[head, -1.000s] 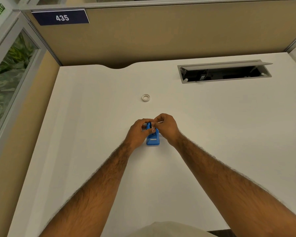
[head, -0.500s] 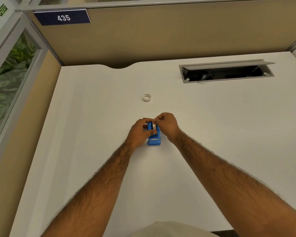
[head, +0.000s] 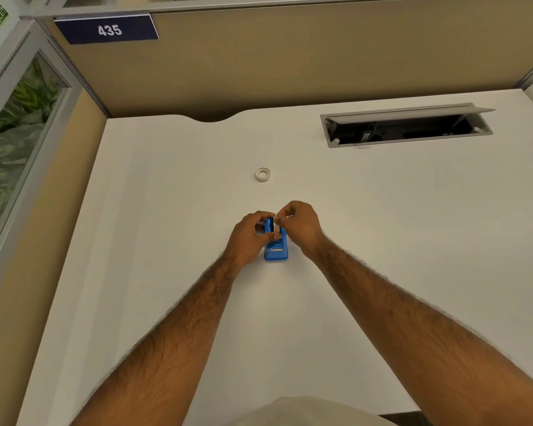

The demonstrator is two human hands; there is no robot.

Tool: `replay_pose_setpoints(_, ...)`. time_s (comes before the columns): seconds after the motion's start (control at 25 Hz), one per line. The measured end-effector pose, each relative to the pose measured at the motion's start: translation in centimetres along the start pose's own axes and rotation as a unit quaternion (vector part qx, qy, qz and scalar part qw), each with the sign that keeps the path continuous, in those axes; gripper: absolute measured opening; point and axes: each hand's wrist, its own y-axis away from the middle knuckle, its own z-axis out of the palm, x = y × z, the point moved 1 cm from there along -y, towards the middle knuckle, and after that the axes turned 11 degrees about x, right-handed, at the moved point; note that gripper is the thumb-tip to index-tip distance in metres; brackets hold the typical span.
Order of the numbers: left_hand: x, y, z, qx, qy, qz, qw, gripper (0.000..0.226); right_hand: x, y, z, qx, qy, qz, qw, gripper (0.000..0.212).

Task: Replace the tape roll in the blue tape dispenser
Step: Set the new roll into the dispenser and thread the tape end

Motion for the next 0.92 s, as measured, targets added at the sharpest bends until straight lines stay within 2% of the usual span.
replay_pose_setpoints(0.24,0.2,0.2,0.2,-0.004,-0.009,-0.005,1.000,0.049,-0.4,-0.8,0.5,-0.004,0.016,0.025,1.000,0.012)
replay_pose_setpoints(0.44,0.4,0.2,-0.1,-0.017,-0.011,-0.002,1.000,0.054,0.1,-0.4,0.1,-0.018,-0.001,0.031,0.999,0.009)
replay_pose_setpoints(0.72,0.5,0.2,0.0,-0.011,-0.015,0.008,1.000,0.049,1.2,0.7,-0.5,-0.017,-0.015,-0.017,1.000,0.009)
replay_pose_setpoints(0.92,0.4,0.3,0.2,-0.005,-0.021,0.005,1.000,0.051,0.8,0.6,0.0,0.002,0.000,-0.013,1.000,0.005)
